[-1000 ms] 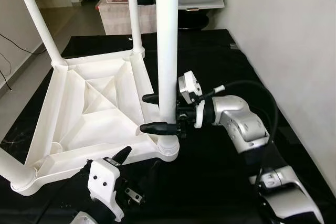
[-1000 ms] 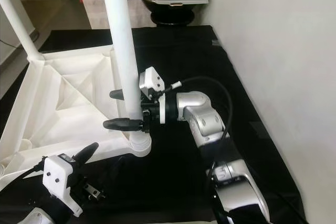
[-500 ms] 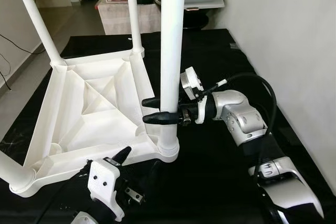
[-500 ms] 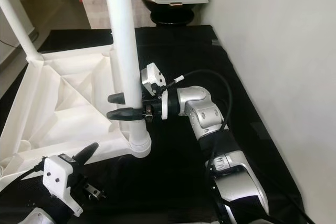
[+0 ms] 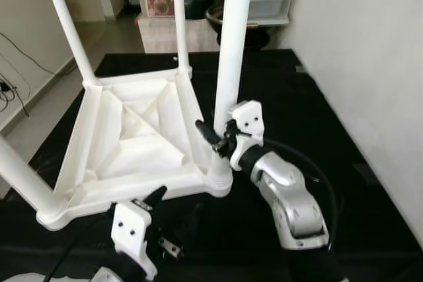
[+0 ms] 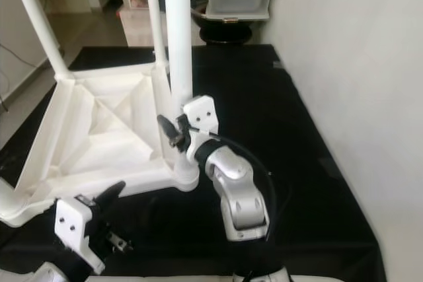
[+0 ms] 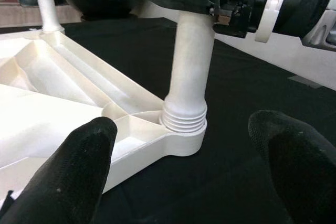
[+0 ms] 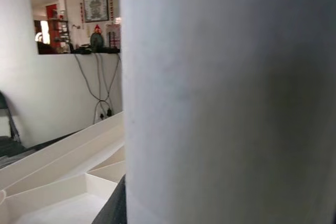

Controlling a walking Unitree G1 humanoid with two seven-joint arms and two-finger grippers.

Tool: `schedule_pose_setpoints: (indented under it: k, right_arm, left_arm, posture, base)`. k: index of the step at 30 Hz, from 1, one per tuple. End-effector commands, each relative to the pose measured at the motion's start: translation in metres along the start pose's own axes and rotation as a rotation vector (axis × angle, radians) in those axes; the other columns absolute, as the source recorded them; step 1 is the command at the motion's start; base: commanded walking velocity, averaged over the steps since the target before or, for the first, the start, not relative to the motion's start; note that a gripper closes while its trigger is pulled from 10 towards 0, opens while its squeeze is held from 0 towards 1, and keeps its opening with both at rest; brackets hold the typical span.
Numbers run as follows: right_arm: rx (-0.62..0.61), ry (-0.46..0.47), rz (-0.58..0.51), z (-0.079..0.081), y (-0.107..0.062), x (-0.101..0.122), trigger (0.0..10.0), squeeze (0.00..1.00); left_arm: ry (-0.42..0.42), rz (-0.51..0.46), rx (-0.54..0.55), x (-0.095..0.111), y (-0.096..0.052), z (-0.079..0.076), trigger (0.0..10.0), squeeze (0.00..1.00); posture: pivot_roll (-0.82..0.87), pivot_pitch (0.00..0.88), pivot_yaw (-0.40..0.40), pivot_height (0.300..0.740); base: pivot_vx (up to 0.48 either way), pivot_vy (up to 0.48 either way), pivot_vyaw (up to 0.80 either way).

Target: Building children table

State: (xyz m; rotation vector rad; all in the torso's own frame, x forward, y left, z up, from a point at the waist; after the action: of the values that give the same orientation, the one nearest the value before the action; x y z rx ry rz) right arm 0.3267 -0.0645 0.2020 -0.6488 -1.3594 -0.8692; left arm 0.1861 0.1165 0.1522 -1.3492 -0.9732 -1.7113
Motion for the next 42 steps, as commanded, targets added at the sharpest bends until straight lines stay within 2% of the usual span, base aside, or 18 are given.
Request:
schedule_pose_setpoints:
  k: [1, 3, 4, 5, 8, 9, 14, 15, 17, 18, 19, 20, 21, 26, 30, 40, 41, 42]
  right_arm:
    - [-0.057, -0.024, 0.092, -0.013, -0.004, -0.023, 0.0, 0.00]
    - [-0.034, -0.007, 0.090, -0.008, 0.001, -0.020, 0.0, 0.00]
    - [-0.012, 0.005, 0.085, -0.004, 0.003, -0.017, 3.6, 0.00]
    - [-0.002, 0.017, 0.075, 0.000, 0.004, -0.012, 10.0, 0.00]
    - [0.087, 0.055, 0.056, 0.011, 0.007, -0.003, 10.0, 0.00]
    - [0.169, 0.088, 0.050, 0.015, 0.009, 0.004, 10.0, 1.00]
    - [0.290, 0.090, 0.039, 0.014, 0.015, 0.017, 10.0, 1.00]
    - [0.424, 0.073, 0.057, 0.019, 0.016, 0.023, 10.0, 1.00]
    - [0.466, 0.064, 0.064, 0.021, 0.015, 0.024, 10.0, 1.00]
    - [0.563, 0.042, 0.090, 0.024, 0.012, 0.025, 10.0, 1.00]
    - [0.653, -0.013, 0.117, 0.024, 0.009, 0.023, 10.0, 0.36]
    - [0.712, -0.043, 0.141, 0.023, 0.006, 0.021, 10.0, 0.15]
    - [0.757, -0.056, 0.164, 0.020, 0.006, 0.020, 10.0, 0.00]
    - [0.810, -0.059, 0.207, 0.004, 0.015, 0.021, 10.0, 0.00]
    - [0.903, -0.080, 0.267, -0.004, 0.011, 0.021, 10.0, 0.00]
    - [1.012, -0.078, 0.281, -0.008, 0.016, 0.031, 10.0, 0.00]
    - [1.017, -0.077, 0.282, -0.007, 0.017, 0.031, 3.3, 0.00]
    - [1.029, -0.073, 0.284, -0.007, 0.018, 0.031, 0.0, 0.00]
  left_arm:
    - [0.002, 0.015, 0.010, -0.004, 0.000, 0.002, 10.0, 0.00]
    - [0.004, 0.014, 0.017, -0.004, 0.000, 0.003, 10.0, 0.00]
    - [0.006, 0.013, 0.023, -0.004, 0.001, 0.004, 10.0, 0.00]
    - [0.007, 0.013, 0.026, -0.004, 0.001, 0.004, 10.0, 0.00]
    - [0.007, 0.012, 0.028, -0.004, 0.001, 0.004, 10.0, 0.00]
    - [0.006, 0.012, 0.026, -0.004, 0.002, 0.004, 10.0, 0.00]
    - [0.005, 0.012, 0.022, -0.004, 0.002, 0.003, 10.0, 0.00]
    - [0.005, 0.011, 0.021, -0.004, 0.002, 0.002, 10.0, 0.00]
    - [0.005, 0.011, 0.021, -0.004, 0.002, 0.002, 10.0, 0.00]
    - [0.004, 0.011, 0.021, -0.004, 0.002, 0.002, 10.0, 0.00]
    - [0.004, 0.010, 0.023, -0.004, 0.003, 0.001, 10.0, 0.00]
    - [0.004, 0.010, 0.024, -0.004, 0.003, 0.001, 10.0, 0.00]
    - [0.004, 0.010, 0.025, -0.003, 0.002, 0.000, 10.0, 0.00]
    - [0.009, 0.012, 0.029, -0.003, 0.001, -0.001, 10.0, 0.00]
    - [0.010, 0.015, 0.028, -0.003, 0.000, -0.002, 10.0, 0.00]
    - [0.013, 0.019, 0.026, -0.002, -0.002, -0.003, 10.0, 0.00]
    - [0.014, 0.020, 0.026, -0.002, -0.002, -0.003, 10.0, 0.00]
    - [0.014, 0.021, 0.026, -0.001, -0.002, -0.004, 10.0, 0.00]
  posture:
    - [0.01, 0.117, 0.001, 0.740]
    - [0.01, 0.116, 0.000, 0.740]
    - [0.01, 0.115, 0.000, 0.740]
    - [0.01, 0.114, 0.000, 0.740]
    - [0.01, 0.114, 0.001, 0.740]
    - [0.01, 0.113, 0.001, 0.740]
    - [0.02, 0.111, -0.001, 0.740]
    - [0.02, 0.110, -0.004, 0.740]
    - [0.02, 0.110, -0.004, 0.740]
    - [0.03, 0.108, -0.009, 0.740]
    - [0.04, 0.108, -0.015, 0.740]
    - [0.04, 0.107, -0.016, 0.740]
    - [0.05, 0.105, -0.016, 0.740]
    - [0.07, 0.103, -0.017, 0.740]
    - [0.07, 0.105, -0.018, 0.740]
    - [0.09, 0.114, -0.017, 0.740]
    - [0.10, 0.117, -0.018, 0.740]
    - [0.10, 0.117, -0.018, 0.740]
  base:
    - [0.000, 0.000, 0.00]
    - [0.000, 0.000, 0.00]
    - [0.000, 0.000, 0.00]
    - [0.000, 0.000, 0.00]
    - [0.000, 0.000, 0.00]
    - [0.000, 0.000, 0.00]
    - [0.000, 0.000, 0.00]
    - [0.000, 0.000, 0.00]
    - [0.000, 0.000, 0.00]
    - [0.000, 0.000, 0.00]
    - [0.000, 0.000, 0.00]
    - [0.000, 0.000, 0.00]
    - [0.000, 0.000, 0.00]
    - [0.000, 0.000, 0.00]
    - [0.000, 0.000, 0.00]
    - [0.000, 0.000, 0.00]
    - [0.000, 0.000, 0.00]
    - [0.000, 0.000, 0.00]
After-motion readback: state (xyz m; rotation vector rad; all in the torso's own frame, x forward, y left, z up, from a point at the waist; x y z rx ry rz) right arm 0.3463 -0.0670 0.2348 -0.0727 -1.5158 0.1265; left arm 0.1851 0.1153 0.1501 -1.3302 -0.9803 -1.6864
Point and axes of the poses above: a point about 5 cm out from each wrist's last joint towards the gripper, its own y axis pointing out of the wrist towards the gripper, its own x axis along the axis of the wrist's last joint, z = x × y, the point moved 2 cm from there along y, pointing out of the wrist towards the gripper, and after that the axes turned 13 degrees about y, right-handed, at the moved point
